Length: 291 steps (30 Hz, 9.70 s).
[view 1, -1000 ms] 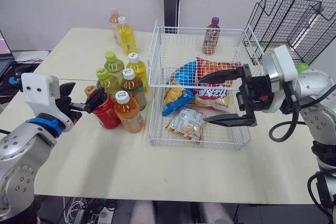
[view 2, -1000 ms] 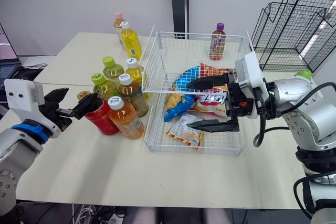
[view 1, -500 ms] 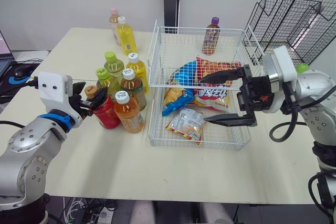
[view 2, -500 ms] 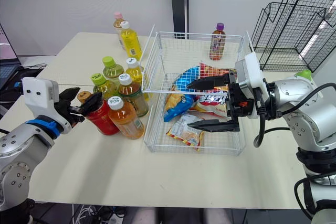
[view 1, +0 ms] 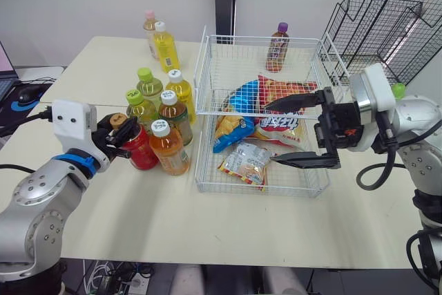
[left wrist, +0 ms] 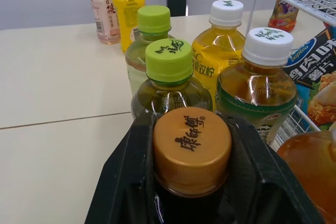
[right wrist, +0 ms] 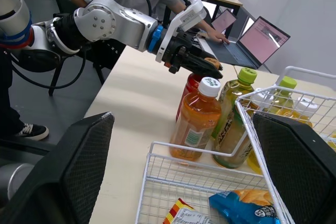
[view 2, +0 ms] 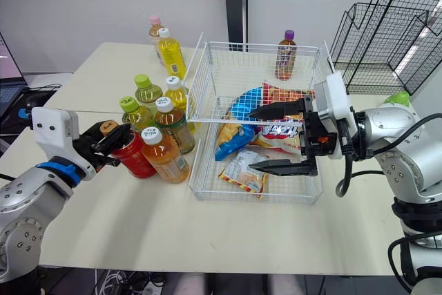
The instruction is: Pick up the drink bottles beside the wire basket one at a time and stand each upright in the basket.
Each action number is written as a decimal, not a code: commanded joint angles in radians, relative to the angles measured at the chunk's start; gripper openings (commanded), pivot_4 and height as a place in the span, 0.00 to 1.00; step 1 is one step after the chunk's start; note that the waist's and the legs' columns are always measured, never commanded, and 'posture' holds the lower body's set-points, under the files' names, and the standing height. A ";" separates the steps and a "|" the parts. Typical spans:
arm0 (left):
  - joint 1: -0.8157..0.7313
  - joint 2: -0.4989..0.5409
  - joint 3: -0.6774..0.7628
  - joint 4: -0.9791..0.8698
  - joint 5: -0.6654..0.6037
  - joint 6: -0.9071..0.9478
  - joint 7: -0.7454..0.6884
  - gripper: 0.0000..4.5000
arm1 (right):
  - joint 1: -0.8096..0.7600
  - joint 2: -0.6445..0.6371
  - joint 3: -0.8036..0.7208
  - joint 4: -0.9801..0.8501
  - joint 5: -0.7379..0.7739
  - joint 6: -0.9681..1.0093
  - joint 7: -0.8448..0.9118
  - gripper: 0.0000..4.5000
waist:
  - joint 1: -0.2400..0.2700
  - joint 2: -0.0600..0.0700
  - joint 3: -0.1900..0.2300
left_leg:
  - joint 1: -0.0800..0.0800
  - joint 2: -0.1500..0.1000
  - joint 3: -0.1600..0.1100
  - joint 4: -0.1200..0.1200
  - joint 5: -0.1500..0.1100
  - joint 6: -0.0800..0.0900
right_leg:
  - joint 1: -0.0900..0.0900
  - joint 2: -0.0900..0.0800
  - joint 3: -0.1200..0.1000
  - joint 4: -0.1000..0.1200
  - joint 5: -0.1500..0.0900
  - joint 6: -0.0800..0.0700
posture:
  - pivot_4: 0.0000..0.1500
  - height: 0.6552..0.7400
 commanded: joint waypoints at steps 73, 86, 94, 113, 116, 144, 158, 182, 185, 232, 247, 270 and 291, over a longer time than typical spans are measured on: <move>-1.717 -0.368 -0.429 1.695 0.492 -0.584 -0.857 0.99 | 0.426 -0.192 -0.485 -0.466 0.173 0.219 -0.830 1.00 | -0.003 0.007 0.009 | -0.020 -0.013 -0.020 0.000 0.001 -0.001 | -0.007 -0.006 -0.016 -0.001 -0.003 0.003 | 1.00 0.42; -1.293 0.101 -0.324 0.933 0.421 -0.078 -0.763 0.99 | 0.279 -0.215 -0.338 -0.293 0.148 0.151 -0.587 1.00 | -0.019 0.007 0.009 | -0.019 -0.012 -0.023 0.001 0.003 -0.003 | -0.007 -0.007 -0.019 0.002 -0.003 0.002 | 1.00 0.42; -0.771 0.352 -0.165 0.604 0.324 -0.037 -0.843 0.99 | 0.211 -0.201 -0.250 -0.220 0.101 0.118 -0.477 1.00 | -0.013 0.008 0.009 | -0.017 -0.011 -0.023 0.002 0.004 -0.003 | -0.004 -0.008 -0.022 0.003 -0.003 0.002 | 1.00 0.42; -0.243 0.174 0.021 0.449 0.235 -0.176 -0.598 0.99 | 0.246 -0.138 -0.191 -0.330 0.071 0.122 -0.470 1.00 | 0.007 0.007 0.009 | -0.013 -0.009 -0.029 0.005 0.004 -0.002 | 0.006 -0.010 -0.030 0.002 -0.003 0.001 | 1.00 0.42; -0.252 0.166 0.004 0.460 0.229 -0.188 -0.576 0.99 | 0.272 -0.131 -0.189 -0.363 0.056 0.122 -0.484 1.00 | 0.007 0.007 0.009 | -0.013 -0.010 -0.029 0.005 0.004 -0.002 | 0.006 -0.010 -0.030 0.002 -0.003 0.001 | 1.00 0.42; -0.475 -0.069 -0.199 0.531 0.273 -0.210 -0.214 0.95 | 0.238 -0.072 -0.137 -0.431 0.173 0.166 -0.577 1.00 | 0.006 0.006 0.008 | -0.013 -0.013 -0.031 0.005 0.004 -0.002 | 0.007 -0.010 -0.031 0.001 -0.003 0.001 | 1.00 0.42; -0.454 -0.035 -0.169 0.509 0.237 -0.201 -0.238 0.30 | 0.251 -0.060 -0.150 -0.435 0.085 0.119 -0.598 1.00 | 0.005 0.006 0.008 | -0.013 -0.013 -0.031 0.005 0.004 -0.002 | 0.007 -0.010 -0.031 0.001 -0.003 0.001 | 1.00 0.42; -1.553 0.050 -0.445 1.259 0.259 -0.207 -0.796 0.30 | 0.569 -0.199 -0.643 -0.565 0.299 0.214 -0.721 1.00 | 0.031 0.004 0.010 | -0.020 -0.016 -0.041 0.004 0.005 -0.002 | 0.011 -0.010 -0.044 -0.008 -0.004 0.001 | 1.00 0.42; -1.686 -0.027 -0.456 1.402 0.291 -0.264 -0.839 0.30 | 0.596 -0.199 -0.674 -0.585 0.312 0.212 -0.766 1.00 | 0.026 0.004 0.010 | -0.020 -0.016 -0.041 0.002 0.005 -0.002 | 0.011 -0.010 -0.043 -0.011 -0.003 0.001 | 1.00 0.42; -1.687 -0.339 -0.454 1.717 0.545 -0.575 -0.884 0.99 | 0.778 -0.220 -0.698 -0.623 0.318 0.052 -0.964 1.00 | 0.001 0.007 0.010 | -0.019 -0.016 -0.041 0.000 0.005 -0.002 | 0.011 -0.010 -0.043 -0.011 -0.004 0.001 | 1.00 0.42; -1.442 0.002 -0.388 1.327 0.506 -0.356 -0.891 0.99 | 0.533 -0.256 -0.446 -0.456 0.248 0.031 -0.702 1.00 | 0.001 0.008 0.010 | -0.018 -0.015 -0.042 0.001 0.005 -0.002 | 0.012 -0.010 -0.043 -0.010 -0.004 0.001 | 1.00 0.42; -0.868 0.027 -0.250 1.121 0.412 -0.388 -0.566 0.99 | 0.338 -0.131 -0.138 -0.550 0.206 0.133 -0.792 1.00 | 0.023 0.009 0.009 | -0.016 -0.015 -0.045 0.008 0.006 -0.003 | 0.014 -0.012 -0.046 -0.003 -0.004 0.000 | 1.00 0.42; -1.075 -0.118 -0.327 1.458 0.490 -0.538 -0.428 0.99 | 0.299 -0.110 -0.136 -0.561 0.221 0.167 -0.837 1.00 | 0.026 0.009 0.009 | -0.017 -0.015 -0.045 0.010 0.006 -0.003 | 0.014 -0.011 -0.046 -0.001 -0.004 0.000 | 1.00 0.42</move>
